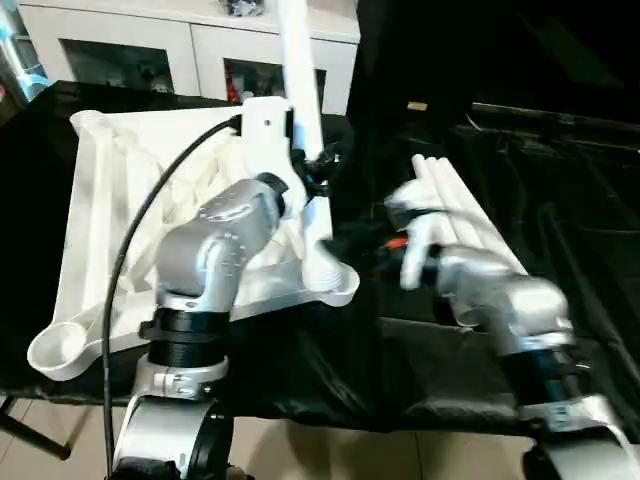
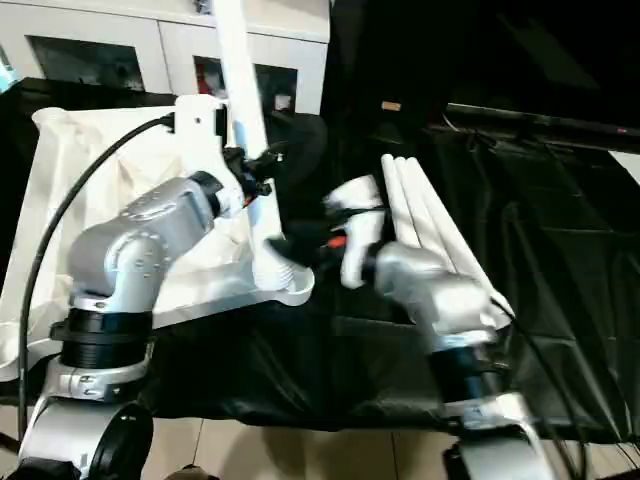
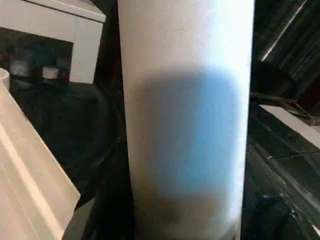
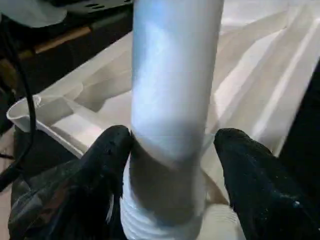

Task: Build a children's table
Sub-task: Pick table leg

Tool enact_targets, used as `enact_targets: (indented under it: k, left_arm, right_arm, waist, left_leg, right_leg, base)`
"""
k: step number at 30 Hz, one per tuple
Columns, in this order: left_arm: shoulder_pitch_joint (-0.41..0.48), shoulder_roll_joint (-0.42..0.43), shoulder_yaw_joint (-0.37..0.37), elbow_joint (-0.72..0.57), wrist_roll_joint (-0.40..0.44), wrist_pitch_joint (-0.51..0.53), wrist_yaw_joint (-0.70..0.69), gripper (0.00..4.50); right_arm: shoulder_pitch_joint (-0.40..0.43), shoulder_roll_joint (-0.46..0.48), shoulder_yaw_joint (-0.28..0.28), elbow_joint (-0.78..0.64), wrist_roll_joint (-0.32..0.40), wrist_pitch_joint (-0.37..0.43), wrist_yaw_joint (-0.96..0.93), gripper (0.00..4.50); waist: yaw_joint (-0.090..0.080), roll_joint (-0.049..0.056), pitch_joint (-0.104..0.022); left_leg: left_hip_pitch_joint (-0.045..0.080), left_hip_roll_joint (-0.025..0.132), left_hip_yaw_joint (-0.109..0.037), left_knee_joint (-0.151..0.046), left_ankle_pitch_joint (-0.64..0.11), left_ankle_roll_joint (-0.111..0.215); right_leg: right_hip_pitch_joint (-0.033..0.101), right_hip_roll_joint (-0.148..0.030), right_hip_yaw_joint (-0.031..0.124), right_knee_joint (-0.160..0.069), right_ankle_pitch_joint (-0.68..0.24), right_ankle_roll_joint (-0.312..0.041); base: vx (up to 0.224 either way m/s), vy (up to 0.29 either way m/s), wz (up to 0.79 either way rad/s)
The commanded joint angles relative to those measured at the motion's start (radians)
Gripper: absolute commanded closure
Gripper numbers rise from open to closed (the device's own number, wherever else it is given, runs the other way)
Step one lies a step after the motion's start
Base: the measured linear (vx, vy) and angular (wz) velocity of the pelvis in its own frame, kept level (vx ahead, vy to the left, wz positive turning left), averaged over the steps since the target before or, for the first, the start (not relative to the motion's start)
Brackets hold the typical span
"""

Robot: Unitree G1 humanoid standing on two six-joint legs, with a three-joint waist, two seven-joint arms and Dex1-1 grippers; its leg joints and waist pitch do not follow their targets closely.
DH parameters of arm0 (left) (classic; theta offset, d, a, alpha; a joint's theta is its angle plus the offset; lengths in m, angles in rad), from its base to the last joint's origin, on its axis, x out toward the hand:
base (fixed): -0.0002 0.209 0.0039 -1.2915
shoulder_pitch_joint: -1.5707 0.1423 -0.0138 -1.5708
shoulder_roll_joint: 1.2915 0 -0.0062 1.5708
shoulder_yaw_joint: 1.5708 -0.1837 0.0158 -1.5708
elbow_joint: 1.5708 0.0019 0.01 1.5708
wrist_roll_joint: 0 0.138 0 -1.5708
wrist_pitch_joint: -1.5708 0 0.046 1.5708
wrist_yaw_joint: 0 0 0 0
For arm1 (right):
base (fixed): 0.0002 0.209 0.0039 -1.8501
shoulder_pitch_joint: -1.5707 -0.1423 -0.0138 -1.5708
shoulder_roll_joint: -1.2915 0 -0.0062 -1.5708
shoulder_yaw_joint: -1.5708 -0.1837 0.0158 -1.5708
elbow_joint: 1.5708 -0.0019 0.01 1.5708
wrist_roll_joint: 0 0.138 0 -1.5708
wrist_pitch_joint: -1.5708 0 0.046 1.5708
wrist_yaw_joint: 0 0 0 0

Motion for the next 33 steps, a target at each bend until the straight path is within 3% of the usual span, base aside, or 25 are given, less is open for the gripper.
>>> enact_targets:
  k: [1,5,12,17,19,21,24,28,31,33]
  left_arm:
    - [-0.026,-0.011,-0.019,-0.030,0.006,-0.005,0.008,2.60]
    - [-0.028,-0.013,-0.022,-0.029,0.009,-0.008,0.009,2.60]
    - [-0.025,-0.010,-0.038,-0.035,0.015,-0.008,-0.004,2.61]
    - [-0.028,-0.008,-0.040,-0.028,0.021,-0.010,-0.004,2.61]
    - [-0.030,-0.005,-0.038,-0.021,0.019,-0.012,-0.009,2.61]
    - [-0.027,-0.003,-0.022,-0.024,-0.013,-0.002,-0.032,2.05]
    - [-0.026,-0.001,0.006,-0.026,-0.042,-0.002,-0.049,1.84]
    - [-0.016,0.008,0.041,-0.033,-0.104,0.009,-0.111,1.47]
    - [-0.008,0.027,0.092,-0.030,-0.214,0.040,-0.229,1.19]
    - [-0.006,0.036,0.098,-0.026,-0.235,0.049,-0.258,1.06]
  right_arm:
    - [-0.020,0.008,0.001,0.023,-0.020,-0.008,-0.028,1.47]
    - [-0.034,0.021,0.005,0.045,-0.031,-0.021,-0.044,1.47]
    - [-0.058,0.042,-0.003,0.084,-0.030,-0.022,-0.059,2.23]
    - [-0.060,0.041,-0.011,0.101,-0.026,-0.024,-0.045,2.50]
    - [-0.066,0.037,-0.016,0.111,-0.020,-0.029,-0.038,2.55]
    - [-0.071,0.029,-0.024,0.105,-0.010,-0.026,-0.023,2.60]
    - [-0.070,0.013,-0.032,0.085,0.014,-0.024,0.022,2.60]
    - [-0.058,-0.002,-0.049,0.050,0.064,-0.013,0.089,2.60]
    - [-0.043,-0.026,-0.070,0.026,0.127,0.004,0.185,2.60]
    - [-0.040,-0.033,-0.070,0.022,0.135,0.007,0.205,2.60]
  waist:
    - [0.000,-0.001,-0.076]
    - [0.002,0.002,-0.076]
    - [0.002,0.001,-0.078]
    - [0.001,0.003,-0.078]
    - [0.001,0.011,-0.078]
    - [0.000,0.012,-0.078]
    - [0.001,0.002,-0.078]
    - [0.004,0.003,-0.078]
    - [0.003,-0.003,-0.077]
    - [0.005,0.000,-0.077]
  left_leg:
    - [0.016,0.050,-0.013,-0.065,-0.042,0.013]
    - [0.019,0.051,-0.013,-0.065,-0.039,0.009]
    - [0.018,0.051,-0.013,-0.065,-0.032,0.008]
    - [0.019,0.051,-0.012,-0.065,-0.044,0.006]
    - [0.018,0.051,-0.014,-0.066,-0.047,0.003]
    - [0.018,0.050,-0.014,-0.066,-0.052,-0.002]
    - [0.019,0.051,-0.012,-0.066,-0.051,-0.001]
    - [0.018,0.049,-0.012,-0.064,-0.051,0.013]
    - [0.018,0.048,-0.009,-0.063,-0.045,0.024]
    - [0.019,0.049,-0.010,-0.063,-0.041,0.027]
  right_leg:
    - [0.060,-0.087,0.053,-0.065,-0.042,-0.203]
    - [0.059,-0.087,0.053,-0.063,-0.025,-0.203]
    - [0.061,-0.087,0.053,-0.060,-0.002,-0.201]
    - [0.061,-0.088,0.053,-0.062,-0.013,-0.201]
    - [0.061,-0.088,0.053,-0.061,-0.012,-0.202]
    - [0.061,-0.086,0.053,-0.062,-0.007,-0.203]
    - [0.063,-0.088,0.053,-0.062,0.001,-0.210]
    - [0.064,-0.088,0.053,-0.061,-0.003,-0.216]
    - [0.063,-0.087,0.052,-0.061,-0.014,-0.220]
    - [0.062,-0.086,0.051,-0.060,-0.016,-0.221]
  base:
    - [0.000,0.000,0.00]
    - [0.000,0.000,0.00]
    - [0.000,0.000,0.00]
    - [0.000,0.000,0.00]
    - [0.000,0.000,0.00]
    - [0.000,0.000,0.00]
    - [0.000,0.000,0.00]
    - [0.000,0.000,0.00]
    - [0.000,0.000,0.00]
    - [0.000,0.000,0.00]
